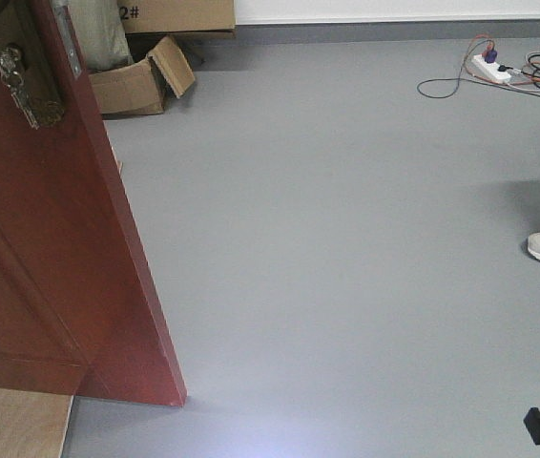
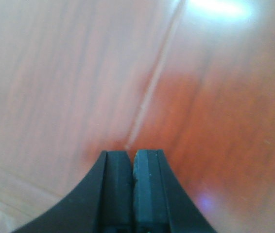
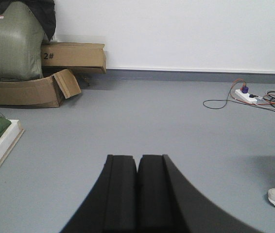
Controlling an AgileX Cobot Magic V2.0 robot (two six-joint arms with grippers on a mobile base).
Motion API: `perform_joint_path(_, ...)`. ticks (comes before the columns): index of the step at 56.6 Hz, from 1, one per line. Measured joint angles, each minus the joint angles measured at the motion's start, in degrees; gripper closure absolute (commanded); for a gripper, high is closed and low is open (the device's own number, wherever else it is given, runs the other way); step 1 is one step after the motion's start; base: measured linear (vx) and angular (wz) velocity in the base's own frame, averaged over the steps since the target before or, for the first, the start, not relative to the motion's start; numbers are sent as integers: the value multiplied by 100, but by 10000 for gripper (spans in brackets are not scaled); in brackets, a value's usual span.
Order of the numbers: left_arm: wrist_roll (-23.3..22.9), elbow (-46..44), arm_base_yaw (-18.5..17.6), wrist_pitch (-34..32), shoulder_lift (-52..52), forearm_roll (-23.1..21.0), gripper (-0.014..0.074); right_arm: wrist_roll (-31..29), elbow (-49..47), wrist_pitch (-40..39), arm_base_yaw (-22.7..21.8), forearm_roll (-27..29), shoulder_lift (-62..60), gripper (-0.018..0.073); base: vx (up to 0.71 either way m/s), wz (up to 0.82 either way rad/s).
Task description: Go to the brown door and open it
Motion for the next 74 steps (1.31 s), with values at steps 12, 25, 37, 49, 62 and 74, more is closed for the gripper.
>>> perform_joint_path(12,0,0,0,0,-5,0,603,0,0,0,0,0,0,559,5,2)
perform_joint_path(25,0,0,0,0,-5,0,603,0,0,0,0,0,0,559,4,2)
perform_joint_path(37,0,0,0,0,-5,0,603,0,0,0,0,0,0,559,4,1)
perform_joint_path(49,0,0,0,0,-5,0,603,0,0,0,0,0,0,559,4,1)
perform_joint_path(62,0,0,0,6,0,0,603,0,0,0,0,0,0,559,2,2)
perform_joint_path(74,0,0,0,6,0,0,603,0,0,0,0,0,0,559,0,0)
